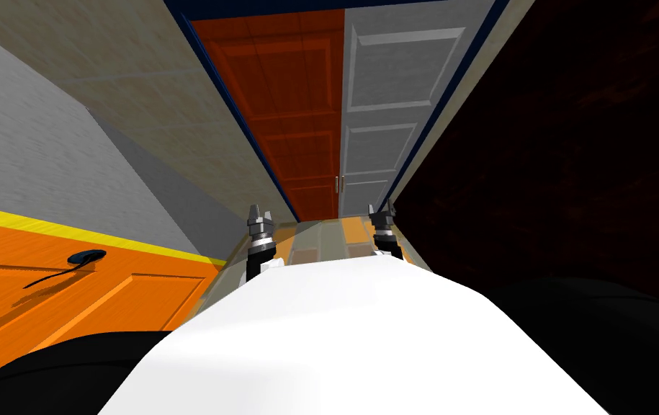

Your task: Pull the door open

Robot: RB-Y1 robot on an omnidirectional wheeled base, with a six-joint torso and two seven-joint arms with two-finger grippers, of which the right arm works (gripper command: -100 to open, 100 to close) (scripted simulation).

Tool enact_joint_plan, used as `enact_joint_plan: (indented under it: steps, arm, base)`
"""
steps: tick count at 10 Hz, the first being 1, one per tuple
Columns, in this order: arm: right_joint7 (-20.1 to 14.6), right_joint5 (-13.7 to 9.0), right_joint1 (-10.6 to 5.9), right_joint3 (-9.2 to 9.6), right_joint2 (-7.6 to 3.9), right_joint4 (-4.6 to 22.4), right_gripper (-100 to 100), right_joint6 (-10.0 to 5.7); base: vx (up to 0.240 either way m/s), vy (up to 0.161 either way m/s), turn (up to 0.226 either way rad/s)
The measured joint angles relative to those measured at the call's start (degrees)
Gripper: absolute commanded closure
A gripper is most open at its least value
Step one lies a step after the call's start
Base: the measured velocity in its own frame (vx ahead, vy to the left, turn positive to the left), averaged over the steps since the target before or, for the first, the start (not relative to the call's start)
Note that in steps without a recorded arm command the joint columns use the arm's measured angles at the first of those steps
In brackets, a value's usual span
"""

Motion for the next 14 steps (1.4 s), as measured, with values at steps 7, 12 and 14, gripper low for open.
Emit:
enact_joint_plan:
  steps: [7, 12, 14]
  arm:
    - [-7.3, -3.2, -0.15, 0.82, -1.37, 5.8, -100, -1.78]
    - [-13.1, -5.8, -0.88, 1.29, -2.45, 11.3, -100, -3.59]
    - [-15.7, -6.9, -1.16, 1.32, -3.09, 13.5, -100, -4.31]
  base:
    - [0.1, -0.005, 0.059]
    - [0.098, -0.012, 0.061]
    - [0.109, 0.002, 0.078]
